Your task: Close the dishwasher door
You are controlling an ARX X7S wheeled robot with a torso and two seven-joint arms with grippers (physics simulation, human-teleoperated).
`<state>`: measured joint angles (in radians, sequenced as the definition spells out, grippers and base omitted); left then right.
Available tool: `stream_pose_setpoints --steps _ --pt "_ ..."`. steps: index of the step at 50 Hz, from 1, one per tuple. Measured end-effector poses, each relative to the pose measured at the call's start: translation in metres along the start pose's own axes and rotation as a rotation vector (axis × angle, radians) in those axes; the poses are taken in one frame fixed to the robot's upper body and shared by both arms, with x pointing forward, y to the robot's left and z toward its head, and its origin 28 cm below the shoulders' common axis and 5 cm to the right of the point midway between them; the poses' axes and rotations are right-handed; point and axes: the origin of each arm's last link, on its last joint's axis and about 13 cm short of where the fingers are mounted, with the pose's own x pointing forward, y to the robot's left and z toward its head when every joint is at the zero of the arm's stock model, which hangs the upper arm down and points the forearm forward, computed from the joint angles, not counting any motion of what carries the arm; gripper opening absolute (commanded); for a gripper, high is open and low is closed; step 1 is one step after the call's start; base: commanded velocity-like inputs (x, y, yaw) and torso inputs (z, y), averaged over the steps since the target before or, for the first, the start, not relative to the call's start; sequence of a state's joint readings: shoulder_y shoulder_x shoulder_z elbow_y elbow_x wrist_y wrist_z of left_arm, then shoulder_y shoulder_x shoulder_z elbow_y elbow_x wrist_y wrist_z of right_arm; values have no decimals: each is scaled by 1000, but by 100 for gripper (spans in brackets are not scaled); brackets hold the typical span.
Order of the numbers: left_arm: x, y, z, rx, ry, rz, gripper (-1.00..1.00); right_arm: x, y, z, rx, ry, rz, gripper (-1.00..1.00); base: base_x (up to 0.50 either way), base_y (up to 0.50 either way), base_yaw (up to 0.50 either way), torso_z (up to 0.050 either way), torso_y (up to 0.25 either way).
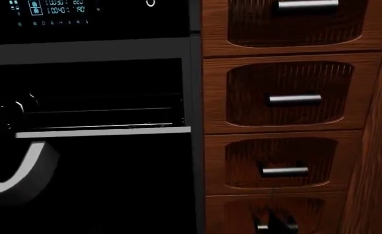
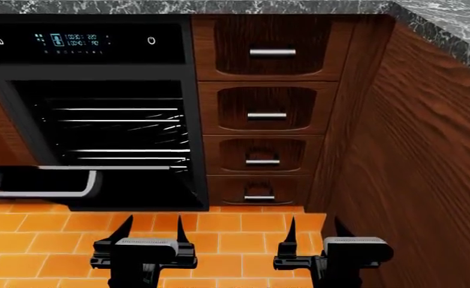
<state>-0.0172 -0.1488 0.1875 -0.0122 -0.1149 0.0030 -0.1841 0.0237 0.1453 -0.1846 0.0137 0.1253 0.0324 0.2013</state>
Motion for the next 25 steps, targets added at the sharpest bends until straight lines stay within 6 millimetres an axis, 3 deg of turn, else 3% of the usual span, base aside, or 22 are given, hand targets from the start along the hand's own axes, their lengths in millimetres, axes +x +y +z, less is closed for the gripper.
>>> stream_pose_setpoints --steps 25 --pt "0 0 0 1 0 -4 100 1 0 -1 -5 14 -1 100 0 0 0 -50 0"
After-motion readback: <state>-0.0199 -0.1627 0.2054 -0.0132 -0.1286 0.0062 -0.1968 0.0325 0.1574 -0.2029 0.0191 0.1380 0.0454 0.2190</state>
